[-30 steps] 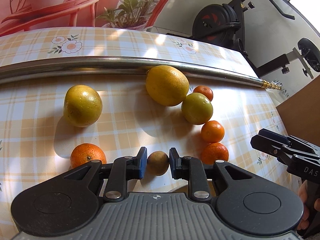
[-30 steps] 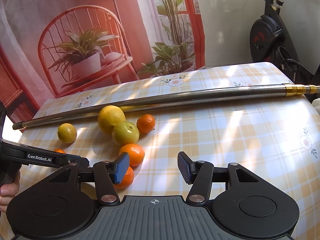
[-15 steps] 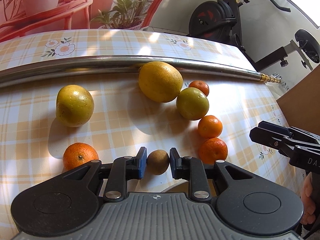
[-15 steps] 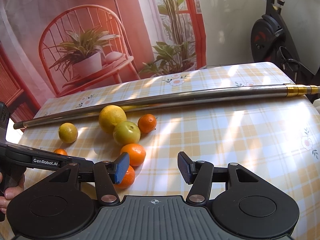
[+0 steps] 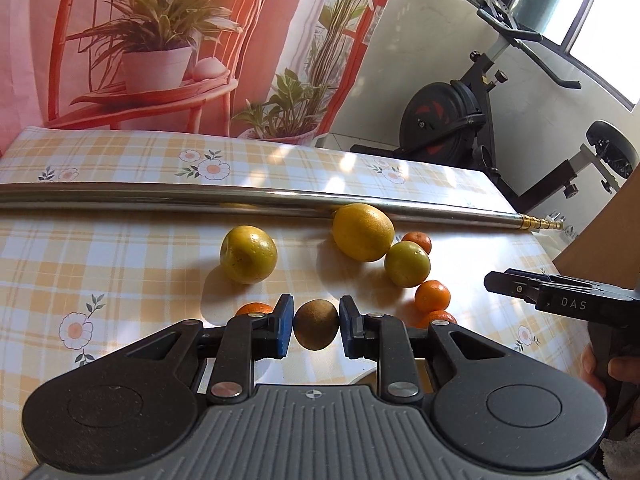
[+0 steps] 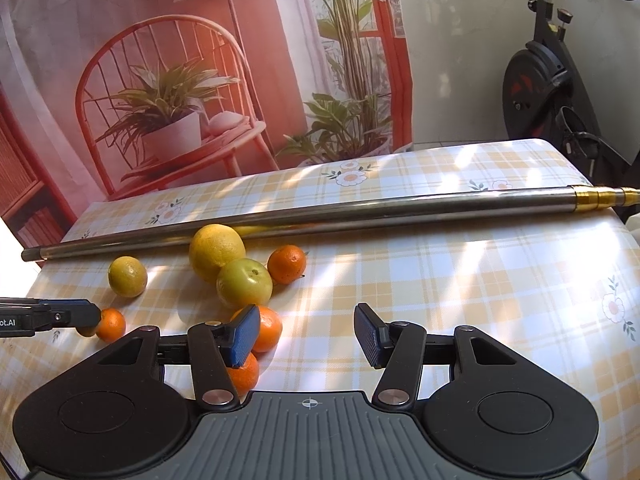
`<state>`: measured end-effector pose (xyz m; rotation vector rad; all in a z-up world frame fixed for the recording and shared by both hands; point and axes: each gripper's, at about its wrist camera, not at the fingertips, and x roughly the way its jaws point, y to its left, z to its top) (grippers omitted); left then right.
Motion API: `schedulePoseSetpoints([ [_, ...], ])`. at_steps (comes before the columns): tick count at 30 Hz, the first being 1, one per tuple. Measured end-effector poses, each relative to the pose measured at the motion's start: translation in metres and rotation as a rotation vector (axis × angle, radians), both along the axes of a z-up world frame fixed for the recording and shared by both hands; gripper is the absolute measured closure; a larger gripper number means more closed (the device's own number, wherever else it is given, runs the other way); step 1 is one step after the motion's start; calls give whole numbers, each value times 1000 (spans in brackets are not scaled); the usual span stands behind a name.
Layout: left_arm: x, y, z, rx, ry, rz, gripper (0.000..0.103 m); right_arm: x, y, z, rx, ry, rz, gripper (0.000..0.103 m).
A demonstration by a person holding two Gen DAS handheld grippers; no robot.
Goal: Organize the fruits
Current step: 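Grasp a green grapefruit with the right gripper while the left holds the kiwi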
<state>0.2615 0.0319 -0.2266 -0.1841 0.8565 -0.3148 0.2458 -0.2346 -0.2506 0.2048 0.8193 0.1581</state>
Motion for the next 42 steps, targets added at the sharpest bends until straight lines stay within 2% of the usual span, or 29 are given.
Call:
schedulePoseSetpoints([
  [7, -7, 28, 11, 5, -27, 86, 77, 9, 3, 1, -28, -30, -6, 57],
  [15, -14, 41, 9, 7, -24, 122, 77, 10, 6, -1, -29, -27, -3, 57],
  [26, -20, 33, 10, 11, -43, 90, 77, 9, 10, 2, -28, -20, 16, 57],
  [32, -25, 28, 11, 12, -62, 81, 77, 15, 24, 4, -33, -42, 101, 57],
  [36, -28, 25, 10, 5, -69, 70, 77, 31, 39, 0, -19, -39, 165, 57],
  [42, -30, 25, 6, -14, -60, 62, 77, 53, 54, -16, -33, 10, 175, 57],
])
